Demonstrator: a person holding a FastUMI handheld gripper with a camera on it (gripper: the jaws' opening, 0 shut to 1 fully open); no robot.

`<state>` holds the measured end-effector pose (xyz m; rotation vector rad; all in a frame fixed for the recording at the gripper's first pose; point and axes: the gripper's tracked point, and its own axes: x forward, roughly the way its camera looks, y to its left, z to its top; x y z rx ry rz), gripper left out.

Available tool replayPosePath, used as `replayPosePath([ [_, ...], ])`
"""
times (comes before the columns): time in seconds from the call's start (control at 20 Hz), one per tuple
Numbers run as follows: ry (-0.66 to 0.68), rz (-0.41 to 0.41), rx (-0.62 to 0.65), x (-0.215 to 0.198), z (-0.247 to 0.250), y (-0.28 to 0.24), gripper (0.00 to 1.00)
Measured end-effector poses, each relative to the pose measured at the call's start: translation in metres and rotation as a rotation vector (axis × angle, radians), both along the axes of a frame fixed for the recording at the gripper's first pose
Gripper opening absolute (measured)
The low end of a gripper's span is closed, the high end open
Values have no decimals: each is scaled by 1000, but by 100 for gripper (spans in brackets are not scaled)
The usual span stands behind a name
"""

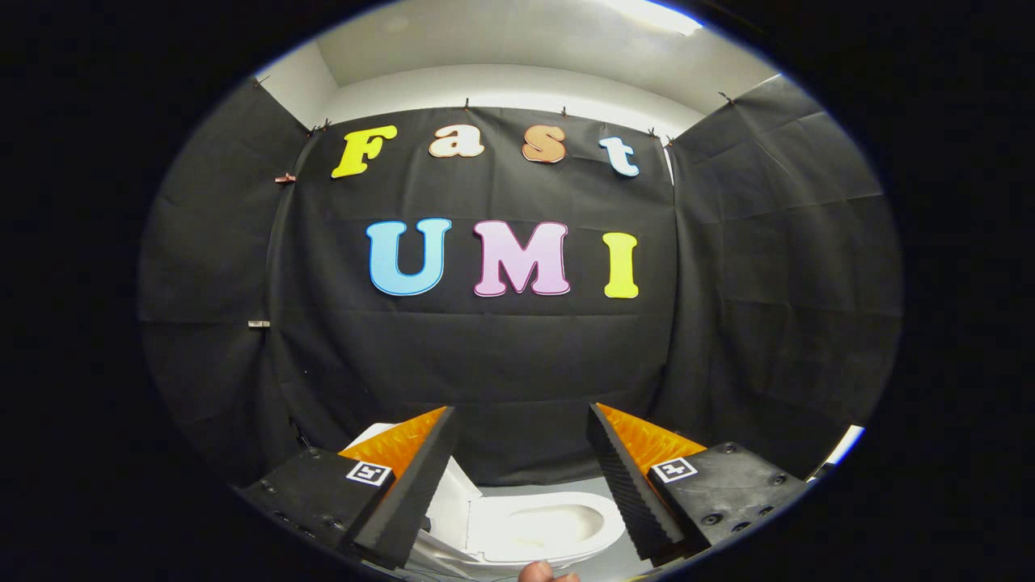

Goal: Open the toilet lid.

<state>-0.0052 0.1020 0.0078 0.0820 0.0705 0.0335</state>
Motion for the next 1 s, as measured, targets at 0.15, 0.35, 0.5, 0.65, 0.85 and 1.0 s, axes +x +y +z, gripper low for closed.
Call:
replayPosePath([
  [0.15, -9, -1, -14, -1, 3, 1, 100],
  [0.35, -14, -13, -39, -7, 8, -7, 98],
  [0.5, -15, -19, -24, -9, 8, -9, 99],
  [0.65, -27, -22, -23, -9, 14, -9, 99],
  [0.85, -26, -16, -29, -9, 12, -6, 98],
  [1.0, -24, -24, -35, -7, 8, -8, 99],
])
